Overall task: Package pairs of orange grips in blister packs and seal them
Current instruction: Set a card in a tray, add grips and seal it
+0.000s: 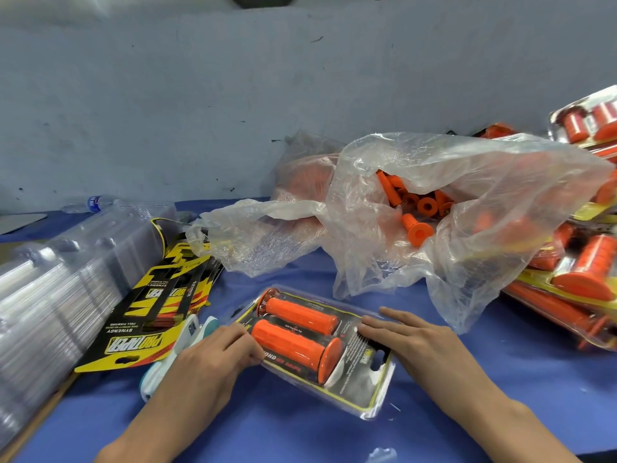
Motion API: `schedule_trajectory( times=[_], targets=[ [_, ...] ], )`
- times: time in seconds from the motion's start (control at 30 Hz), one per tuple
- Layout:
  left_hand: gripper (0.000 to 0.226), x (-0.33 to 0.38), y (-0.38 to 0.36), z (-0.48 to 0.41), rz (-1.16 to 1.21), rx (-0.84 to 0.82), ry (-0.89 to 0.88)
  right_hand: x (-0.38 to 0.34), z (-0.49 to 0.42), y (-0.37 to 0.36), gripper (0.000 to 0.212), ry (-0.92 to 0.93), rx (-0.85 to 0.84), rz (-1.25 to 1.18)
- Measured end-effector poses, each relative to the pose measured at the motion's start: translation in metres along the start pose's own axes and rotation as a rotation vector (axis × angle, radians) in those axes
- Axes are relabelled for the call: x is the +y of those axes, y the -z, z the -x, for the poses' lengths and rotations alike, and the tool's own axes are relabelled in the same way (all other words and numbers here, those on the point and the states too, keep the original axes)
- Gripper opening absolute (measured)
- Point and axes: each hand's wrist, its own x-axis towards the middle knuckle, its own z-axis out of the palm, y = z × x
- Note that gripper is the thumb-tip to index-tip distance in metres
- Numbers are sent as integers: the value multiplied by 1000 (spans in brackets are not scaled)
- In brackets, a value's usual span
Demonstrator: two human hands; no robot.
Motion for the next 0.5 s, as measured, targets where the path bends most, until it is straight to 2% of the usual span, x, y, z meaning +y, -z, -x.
schedule_trajectory(
  times=[0.07, 0.13, 0.17, 0.3, 0.4, 0.5],
  targets=[
    [32, -2, 1, 1, -14, 11, 8, 1, 0, 0, 52, -9, 44, -1],
    [32, -4, 2, 2, -23, 16, 15, 1, -2, -1, 29, -3, 125, 97],
    [32, -5, 2, 2, -27, 13, 18, 2, -4, -2, 28, -6, 164, 151],
    [26, 0, -4, 1, -51, 36, 5, 6, -1, -9, 40, -74, 146, 241],
    [6, 2, -6, -1, -62, 68, -12, 4, 2, -5, 55, -114, 62, 234],
    [14, 2, -5, -3, -83, 64, 22, -2, 7, 6, 79, -175, 38, 149]
  ],
)
